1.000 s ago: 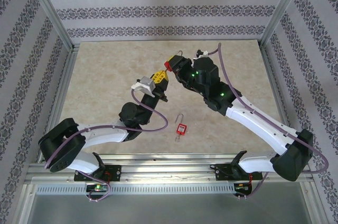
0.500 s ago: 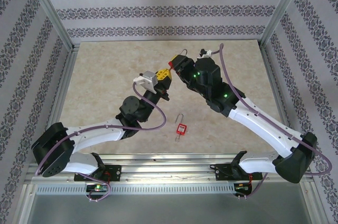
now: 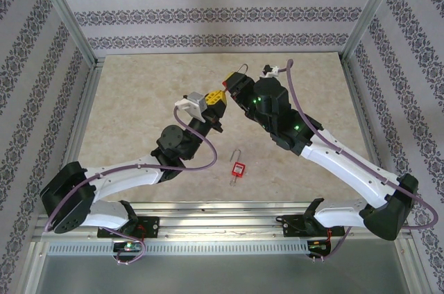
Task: Unlock with the key
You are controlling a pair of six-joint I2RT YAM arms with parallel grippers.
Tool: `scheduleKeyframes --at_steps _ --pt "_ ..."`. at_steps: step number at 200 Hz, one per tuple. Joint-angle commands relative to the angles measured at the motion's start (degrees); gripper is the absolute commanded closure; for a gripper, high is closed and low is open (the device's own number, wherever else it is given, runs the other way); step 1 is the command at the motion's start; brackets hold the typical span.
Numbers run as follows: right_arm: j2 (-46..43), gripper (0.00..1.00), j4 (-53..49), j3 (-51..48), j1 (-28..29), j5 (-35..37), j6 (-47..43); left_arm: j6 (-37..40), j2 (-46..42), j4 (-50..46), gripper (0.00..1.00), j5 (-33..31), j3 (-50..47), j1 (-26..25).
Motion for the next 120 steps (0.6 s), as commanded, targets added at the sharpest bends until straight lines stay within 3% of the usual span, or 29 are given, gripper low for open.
scheduleKeyframes --at_steps 1,91,120 --pt "1.96 0.95 -2.8 0.05 9.32 -20.1 -0.28 -1.34 4.42 0.9 1.0 5.91 5.77 -1.5" --pt "3.09 0.96 0.35 -0.56 11.5 -20.72 2.0 2.51 9.93 6.04 1.0 7.81 8.83 -4.61" --pt "3.06 0.98 0.52 -1.34 12.39 -21.25 2.62 3.47 10.17 3.08 1.0 6.72 10.6 -4.6"
